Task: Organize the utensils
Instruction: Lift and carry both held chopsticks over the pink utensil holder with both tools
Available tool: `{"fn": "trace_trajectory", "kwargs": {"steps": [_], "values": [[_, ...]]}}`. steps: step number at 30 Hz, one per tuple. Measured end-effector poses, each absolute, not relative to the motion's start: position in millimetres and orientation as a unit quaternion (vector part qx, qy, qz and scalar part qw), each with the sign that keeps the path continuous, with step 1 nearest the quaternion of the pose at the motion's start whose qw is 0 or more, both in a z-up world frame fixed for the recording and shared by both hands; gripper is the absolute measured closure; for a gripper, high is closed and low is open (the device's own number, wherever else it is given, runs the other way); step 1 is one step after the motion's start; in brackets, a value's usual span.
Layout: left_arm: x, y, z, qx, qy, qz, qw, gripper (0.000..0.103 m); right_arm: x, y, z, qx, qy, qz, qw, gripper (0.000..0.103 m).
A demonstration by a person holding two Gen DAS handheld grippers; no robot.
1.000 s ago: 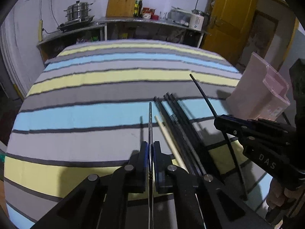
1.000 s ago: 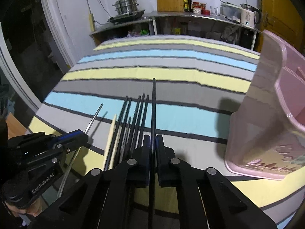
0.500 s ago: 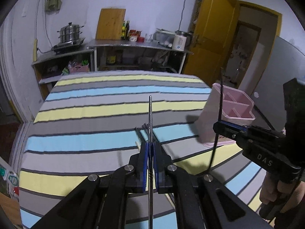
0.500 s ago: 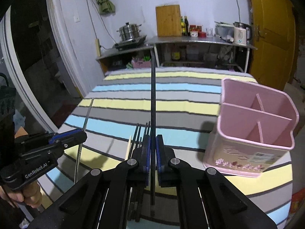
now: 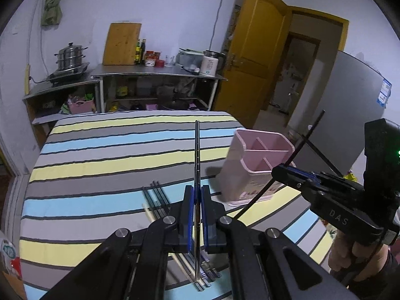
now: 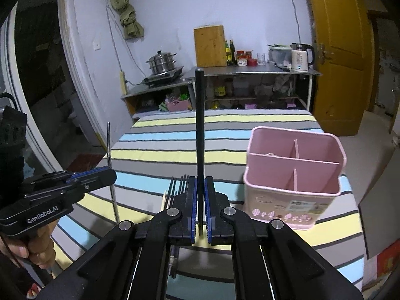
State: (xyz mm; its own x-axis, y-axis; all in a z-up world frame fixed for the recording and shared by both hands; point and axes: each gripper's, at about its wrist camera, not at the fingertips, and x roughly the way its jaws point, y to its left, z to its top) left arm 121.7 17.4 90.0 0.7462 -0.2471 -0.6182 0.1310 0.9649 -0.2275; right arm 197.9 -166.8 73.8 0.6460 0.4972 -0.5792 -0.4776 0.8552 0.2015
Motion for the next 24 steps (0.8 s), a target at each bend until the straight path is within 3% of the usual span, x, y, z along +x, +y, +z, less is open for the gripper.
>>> {"fn": "trace_trajectory", "kwargs": {"steps": [24], "values": [[221,-77,161,-0.073,0.287,-0.194,0.935,0.098,238,-258,136,0.086,0.252,0.197,0.944,0.098]]}}
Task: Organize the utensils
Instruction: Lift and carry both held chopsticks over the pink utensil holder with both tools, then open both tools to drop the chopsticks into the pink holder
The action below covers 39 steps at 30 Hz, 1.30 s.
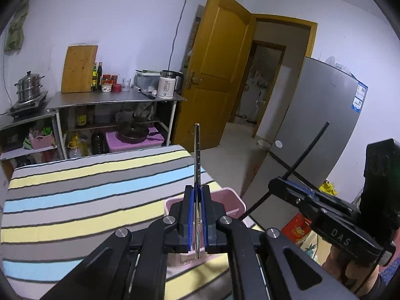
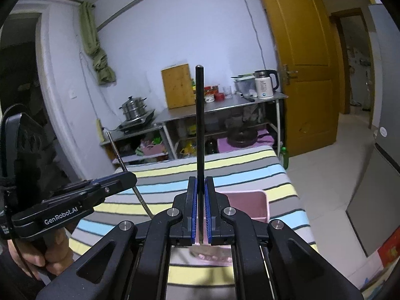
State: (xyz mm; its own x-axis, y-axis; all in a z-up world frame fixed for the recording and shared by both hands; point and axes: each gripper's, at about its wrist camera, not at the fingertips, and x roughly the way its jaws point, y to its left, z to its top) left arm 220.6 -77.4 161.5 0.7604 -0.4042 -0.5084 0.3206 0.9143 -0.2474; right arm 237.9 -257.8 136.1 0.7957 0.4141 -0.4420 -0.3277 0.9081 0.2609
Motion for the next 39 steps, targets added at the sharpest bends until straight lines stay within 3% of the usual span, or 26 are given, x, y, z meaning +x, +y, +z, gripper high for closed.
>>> {"fn": "trace_trajectory", "kwargs": {"steps": [19,30,34,39], "values": [[268,-87,80,-0.075,0.334,-0.186,0.921,0.098,280,-248,61,0.087,0.338,0.181,0.92,0.097],[271,-81,69,-0.079,0.343,-0.177,0.919,0.097,288,-246,52,0.09,0.362,0.174,0.911,0.096],[267,-76,70,-0.084,0.344,-0.176,0.919,0.095,284,-249,54,0.089,0.356,0.17,0.915,0.089],[256,-67,77,-0.092,0.334,-0.173,0.922,0.092,277,-253,60,0.092,0.346,0.169,0.918,0.088]]}}
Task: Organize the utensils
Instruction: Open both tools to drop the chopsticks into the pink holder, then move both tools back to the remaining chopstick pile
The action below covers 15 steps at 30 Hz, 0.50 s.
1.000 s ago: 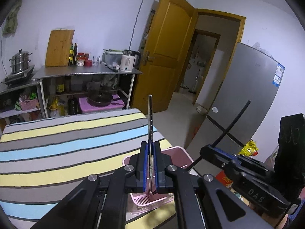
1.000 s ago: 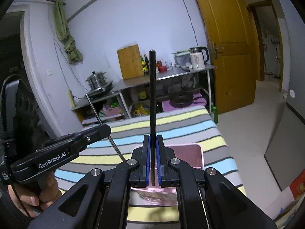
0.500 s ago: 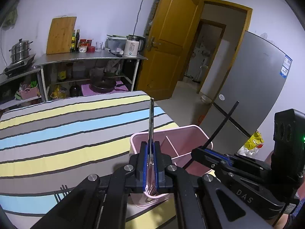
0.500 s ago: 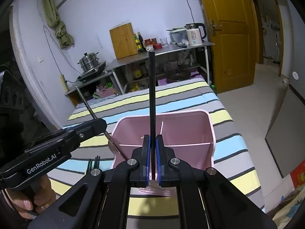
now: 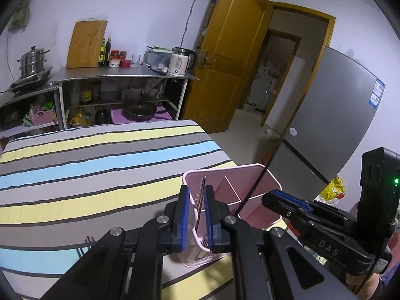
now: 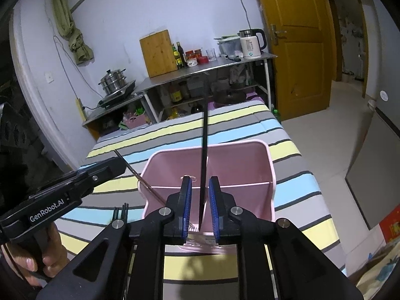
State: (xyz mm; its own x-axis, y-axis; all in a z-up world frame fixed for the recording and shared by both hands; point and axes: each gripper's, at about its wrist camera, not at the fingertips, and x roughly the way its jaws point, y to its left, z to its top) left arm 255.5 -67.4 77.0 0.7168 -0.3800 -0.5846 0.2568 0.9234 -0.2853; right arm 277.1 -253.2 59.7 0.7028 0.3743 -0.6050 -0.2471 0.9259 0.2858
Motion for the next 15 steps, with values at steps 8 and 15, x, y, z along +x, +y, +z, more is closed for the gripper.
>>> {"fn": "trace_trajectory", "kwargs": {"steps": [8,15], "values": [[213,-40,83,-0.09,0.316,-0.154,0.932,0.091,247,-250,69,0.09,0.328,0.186,0.922,0.088],[165,-1,65,-0.084,0.32,-0.112,0.937,0.091,213,-236,72,0.079,0.318,0.218,0.919,0.088]]}}
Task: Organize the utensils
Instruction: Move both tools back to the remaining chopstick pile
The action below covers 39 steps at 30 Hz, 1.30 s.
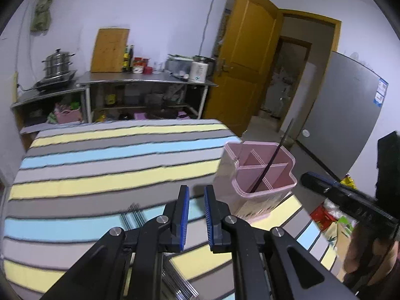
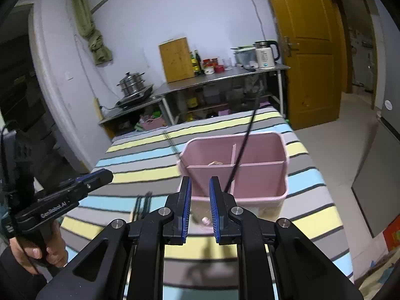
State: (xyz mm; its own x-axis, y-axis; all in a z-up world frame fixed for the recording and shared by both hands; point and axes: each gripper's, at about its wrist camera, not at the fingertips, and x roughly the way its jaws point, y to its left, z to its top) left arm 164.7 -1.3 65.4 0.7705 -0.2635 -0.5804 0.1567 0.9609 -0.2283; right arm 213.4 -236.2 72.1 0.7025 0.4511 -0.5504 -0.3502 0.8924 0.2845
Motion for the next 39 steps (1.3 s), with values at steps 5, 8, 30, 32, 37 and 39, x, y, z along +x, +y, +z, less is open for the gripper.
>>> {"fn": "trace_trajectory", "kwargs": {"steps": [5,8,30,32,37,39], "values": [[142,22,46,-0.092,0.338,-0.086,0.933,0.091,195,-220,62,0.07,0.326,0.242,0.911,0.088],[132,33,28,-0.102,0.353,-0.07,0.927,0.091,189,-208,53,0.061,0.337,0.252,0.905,0.088],[174,62,-66,-0.145,0.438,0.007,0.887,0.08,193,-165,-6,0.036,0.408,0.283,0.867,0.088],[181,63,-69,-0.145,0.441,0.012,0.886,0.08,196,-163,-9,0.035,0.411,0.285,0.865,0.088],[195,61,-72,-0.132,0.442,0.025,0.887,0.08,201,-160,-16,0.034,0.416,0.288,0.862,0.088],[199,60,-72,-0.123,0.443,0.029,0.888,0.08,201,-159,-17,0.035,0.417,0.288,0.862,0.088]]}}
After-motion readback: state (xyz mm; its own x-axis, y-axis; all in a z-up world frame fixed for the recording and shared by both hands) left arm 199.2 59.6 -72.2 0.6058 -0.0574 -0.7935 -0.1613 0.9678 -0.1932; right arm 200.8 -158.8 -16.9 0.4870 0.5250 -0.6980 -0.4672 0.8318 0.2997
